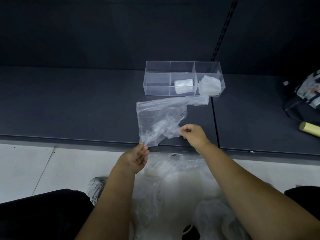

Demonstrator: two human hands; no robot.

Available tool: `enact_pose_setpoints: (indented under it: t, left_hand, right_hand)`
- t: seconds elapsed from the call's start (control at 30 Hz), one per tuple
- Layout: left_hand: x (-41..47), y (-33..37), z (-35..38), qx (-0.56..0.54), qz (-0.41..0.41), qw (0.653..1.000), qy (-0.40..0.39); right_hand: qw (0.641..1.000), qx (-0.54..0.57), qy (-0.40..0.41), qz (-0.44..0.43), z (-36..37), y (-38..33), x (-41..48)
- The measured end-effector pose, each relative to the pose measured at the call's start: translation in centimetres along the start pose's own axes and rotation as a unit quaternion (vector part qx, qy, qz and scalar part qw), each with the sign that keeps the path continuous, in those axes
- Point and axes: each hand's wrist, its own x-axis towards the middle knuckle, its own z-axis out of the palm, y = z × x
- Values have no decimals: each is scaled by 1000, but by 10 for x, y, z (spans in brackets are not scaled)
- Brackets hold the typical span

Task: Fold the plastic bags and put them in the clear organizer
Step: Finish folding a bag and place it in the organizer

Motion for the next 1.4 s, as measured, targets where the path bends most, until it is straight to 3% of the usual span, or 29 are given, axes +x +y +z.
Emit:
enact_pose_setpoints:
  t: [0.17, 0.4, 0.6, 0.73, 0.93, 1.07, 1.2, 1.27, 1.33, 1.4]
  left_hand:
    - [5, 1, -6, -21, 21, 999, 18]
    - [12, -12, -7, -2, 30, 999, 28]
    - [9, -22, -4, 53, 28, 998, -7]
    - [3, -12, 9, 125, 38, 990, -42]
    - [13, 8, 36, 205, 138, 968, 47]
    - [25, 2, 36, 315, 216, 917, 115]
    - [16, 6, 24, 444, 215, 862, 113]
    - [9, 14, 28, 527, 257, 792, 170]
    - [7, 19, 41, 527, 405, 700, 262]
    - [10, 18, 60, 506, 540, 622, 255]
  right_hand:
    - [993, 75, -13, 88, -54, 13, -5]
    - [965, 150, 106, 189, -115, 43, -16]
    - [969, -32, 191, 153, -121, 66, -24]
    - [967, -69, 200, 144, -123, 76, -25]
    - [971, -83, 209, 88, -127, 80, -28]
    - [966, -134, 199, 92, -133, 83, -27]
    - [931, -216, 260, 140, -130, 72, -28]
    - [913, -235, 322, 86, -109, 52, -29]
    - [899, -267, 346, -26, -73, 28, -27]
    - [908, -275, 276, -155, -25, 4, -25]
